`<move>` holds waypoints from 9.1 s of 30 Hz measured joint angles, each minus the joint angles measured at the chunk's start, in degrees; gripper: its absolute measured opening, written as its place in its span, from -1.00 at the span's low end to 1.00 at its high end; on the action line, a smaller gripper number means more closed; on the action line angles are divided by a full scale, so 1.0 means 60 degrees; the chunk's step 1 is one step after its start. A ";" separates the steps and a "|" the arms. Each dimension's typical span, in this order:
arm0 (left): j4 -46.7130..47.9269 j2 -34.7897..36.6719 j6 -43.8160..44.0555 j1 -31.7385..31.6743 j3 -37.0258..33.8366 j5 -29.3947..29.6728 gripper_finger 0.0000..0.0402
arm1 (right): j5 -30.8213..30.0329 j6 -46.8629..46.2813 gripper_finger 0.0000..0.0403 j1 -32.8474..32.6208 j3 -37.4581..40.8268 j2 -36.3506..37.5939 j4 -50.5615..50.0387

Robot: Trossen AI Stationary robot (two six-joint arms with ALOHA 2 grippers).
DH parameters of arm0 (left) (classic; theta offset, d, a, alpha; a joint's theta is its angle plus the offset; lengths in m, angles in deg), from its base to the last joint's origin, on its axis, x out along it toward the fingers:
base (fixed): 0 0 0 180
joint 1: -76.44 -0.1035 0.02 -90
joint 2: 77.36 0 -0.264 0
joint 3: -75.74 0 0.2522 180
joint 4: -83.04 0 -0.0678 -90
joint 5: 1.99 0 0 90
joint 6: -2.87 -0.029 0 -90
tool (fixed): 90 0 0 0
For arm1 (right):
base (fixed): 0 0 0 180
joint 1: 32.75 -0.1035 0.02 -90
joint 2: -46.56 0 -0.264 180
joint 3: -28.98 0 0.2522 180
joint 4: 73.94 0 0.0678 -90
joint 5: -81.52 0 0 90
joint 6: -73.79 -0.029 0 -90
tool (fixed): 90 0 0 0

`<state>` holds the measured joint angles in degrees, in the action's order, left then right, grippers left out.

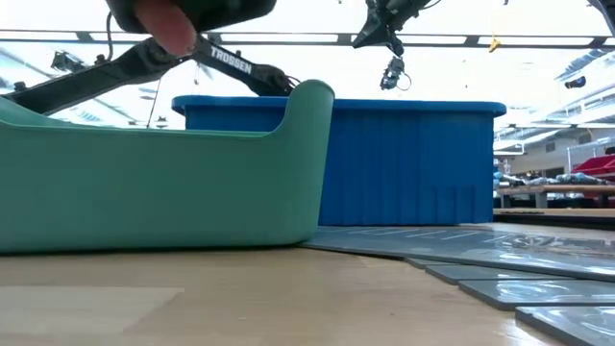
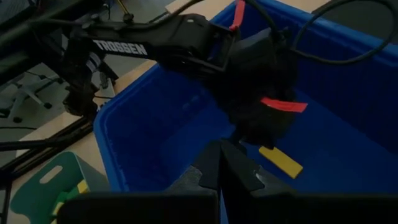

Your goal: Sort Items/Unsort Items

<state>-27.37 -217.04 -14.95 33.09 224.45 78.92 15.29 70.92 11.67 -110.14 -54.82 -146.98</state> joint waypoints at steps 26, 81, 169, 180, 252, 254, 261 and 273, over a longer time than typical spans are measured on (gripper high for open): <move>-0.0752 -0.0660 0.0029 0.0179 -0.0051 -0.0101 0.18 | 0.0004 0.0266 -0.98 -0.0514 0.0000 0.0000 -0.0015; 0.0597 0.4080 0.0805 0.1267 0.0007 -0.0637 -0.38 | -0.0204 0.1820 -1.00 -0.0551 0.0000 0.0489 0.0021; -0.1863 1.3416 0.7816 1.1285 -1.3253 -0.1059 -0.98 | -0.0790 -0.1222 -1.00 -0.8193 0.9338 0.1129 0.5306; -0.1868 1.3508 0.8919 1.2444 -1.3256 -0.0014 -0.99 | -0.0679 -0.2474 -1.00 -0.8149 0.9034 -0.0462 0.6989; -0.6455 2.3278 0.5045 0.4609 -2.0570 0.0209 -0.99 | -0.1786 -0.1801 -1.00 -0.4311 2.0773 1.6663 1.1426; -0.6865 2.3282 0.5009 0.4609 -2.0689 0.0539 -0.99 | -0.2337 -0.1655 -1.00 -0.4370 2.0757 1.6551 1.1696; -0.8210 2.3271 0.4995 0.4616 -2.1637 0.0734 -0.99 | -0.3077 -0.1101 -1.00 -0.4771 2.0575 1.6482 1.1173; -0.8636 2.3116 0.4681 0.4620 -2.2094 0.1066 -0.98 | -0.3186 -0.1320 -1.00 -0.4903 2.0604 1.6847 0.9596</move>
<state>-79.19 -78.35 13.13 60.80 91.89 85.31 -3.83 63.00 -17.75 13.48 46.26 -89.41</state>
